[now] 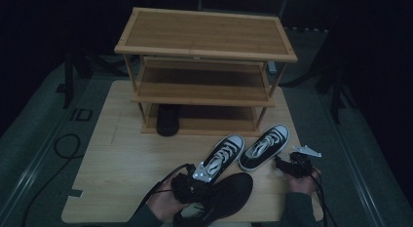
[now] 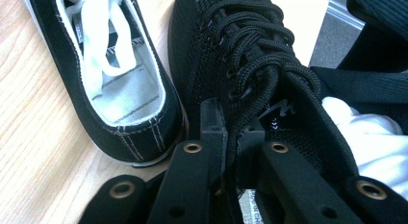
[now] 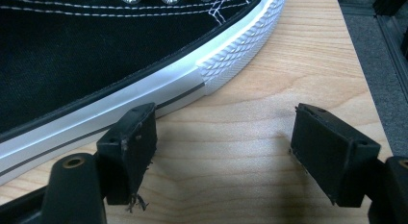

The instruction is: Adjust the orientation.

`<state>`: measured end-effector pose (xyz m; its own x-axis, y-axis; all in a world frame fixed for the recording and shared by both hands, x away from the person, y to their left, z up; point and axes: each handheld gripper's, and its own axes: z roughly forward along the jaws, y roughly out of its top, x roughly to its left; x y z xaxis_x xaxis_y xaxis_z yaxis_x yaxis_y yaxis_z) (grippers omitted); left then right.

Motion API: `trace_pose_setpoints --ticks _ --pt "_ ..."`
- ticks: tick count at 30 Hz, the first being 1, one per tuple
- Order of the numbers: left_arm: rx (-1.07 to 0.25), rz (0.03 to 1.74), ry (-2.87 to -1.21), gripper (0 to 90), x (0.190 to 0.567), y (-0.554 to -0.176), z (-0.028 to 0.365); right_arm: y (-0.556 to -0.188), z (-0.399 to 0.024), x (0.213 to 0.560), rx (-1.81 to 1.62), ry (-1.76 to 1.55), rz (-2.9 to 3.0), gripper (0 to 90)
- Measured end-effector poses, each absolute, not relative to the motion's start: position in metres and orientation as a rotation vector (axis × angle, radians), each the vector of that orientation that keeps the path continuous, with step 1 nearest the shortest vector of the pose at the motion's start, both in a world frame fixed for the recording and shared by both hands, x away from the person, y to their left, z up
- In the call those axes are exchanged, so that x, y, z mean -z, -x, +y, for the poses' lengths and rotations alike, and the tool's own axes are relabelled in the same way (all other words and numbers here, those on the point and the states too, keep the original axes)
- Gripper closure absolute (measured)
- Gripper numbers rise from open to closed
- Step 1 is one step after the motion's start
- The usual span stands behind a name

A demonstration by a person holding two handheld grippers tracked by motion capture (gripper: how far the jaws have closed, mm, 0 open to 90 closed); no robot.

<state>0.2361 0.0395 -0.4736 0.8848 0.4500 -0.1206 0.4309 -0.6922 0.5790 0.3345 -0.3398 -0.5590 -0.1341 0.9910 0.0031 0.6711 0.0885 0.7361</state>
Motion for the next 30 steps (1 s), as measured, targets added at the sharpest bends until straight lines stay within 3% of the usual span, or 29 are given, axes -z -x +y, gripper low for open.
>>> trace_pose_setpoints --ticks 18,30 --pt "0.114 0.636 -2.353 87.5 0.467 -0.242 0.047 -0.335 -0.34 0.559 -0.821 -1.63 1.864 23.8" --pt "0.146 0.618 -2.304 87.5 0.453 -0.243 0.049 -0.335 -0.34 0.559 -0.821 -1.631 1.863 23.8"
